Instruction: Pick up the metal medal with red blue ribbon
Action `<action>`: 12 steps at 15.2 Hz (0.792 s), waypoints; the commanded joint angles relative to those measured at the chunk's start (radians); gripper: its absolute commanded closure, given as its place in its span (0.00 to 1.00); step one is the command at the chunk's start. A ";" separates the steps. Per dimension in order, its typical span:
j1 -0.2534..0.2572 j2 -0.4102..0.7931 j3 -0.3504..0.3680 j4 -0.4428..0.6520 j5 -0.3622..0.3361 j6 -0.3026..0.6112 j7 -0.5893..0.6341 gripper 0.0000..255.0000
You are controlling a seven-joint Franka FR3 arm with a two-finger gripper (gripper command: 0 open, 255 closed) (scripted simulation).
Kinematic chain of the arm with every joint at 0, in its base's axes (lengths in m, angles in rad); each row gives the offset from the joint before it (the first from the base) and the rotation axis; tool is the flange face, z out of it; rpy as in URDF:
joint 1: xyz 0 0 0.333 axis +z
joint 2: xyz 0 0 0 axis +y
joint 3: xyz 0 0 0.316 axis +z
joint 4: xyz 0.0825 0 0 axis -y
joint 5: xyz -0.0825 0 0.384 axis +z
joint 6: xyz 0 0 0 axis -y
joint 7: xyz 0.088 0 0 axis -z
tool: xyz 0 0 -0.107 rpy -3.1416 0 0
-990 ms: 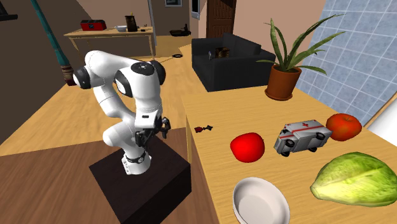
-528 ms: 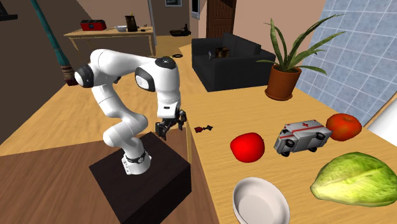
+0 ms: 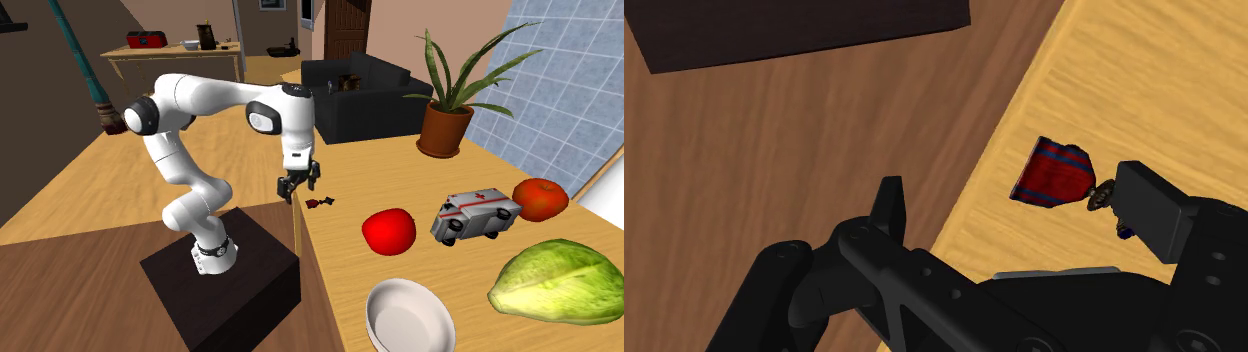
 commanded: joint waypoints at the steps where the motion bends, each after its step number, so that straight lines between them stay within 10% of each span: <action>1: 0.006 0.034 0.037 0.039 0.017 0.008 0.053 0.00; 11: 0.014 0.042 0.068 -0.053 0.035 0.113 0.066 0.00; 12: 0.014 0.043 0.069 -0.052 0.035 0.113 0.066 1.00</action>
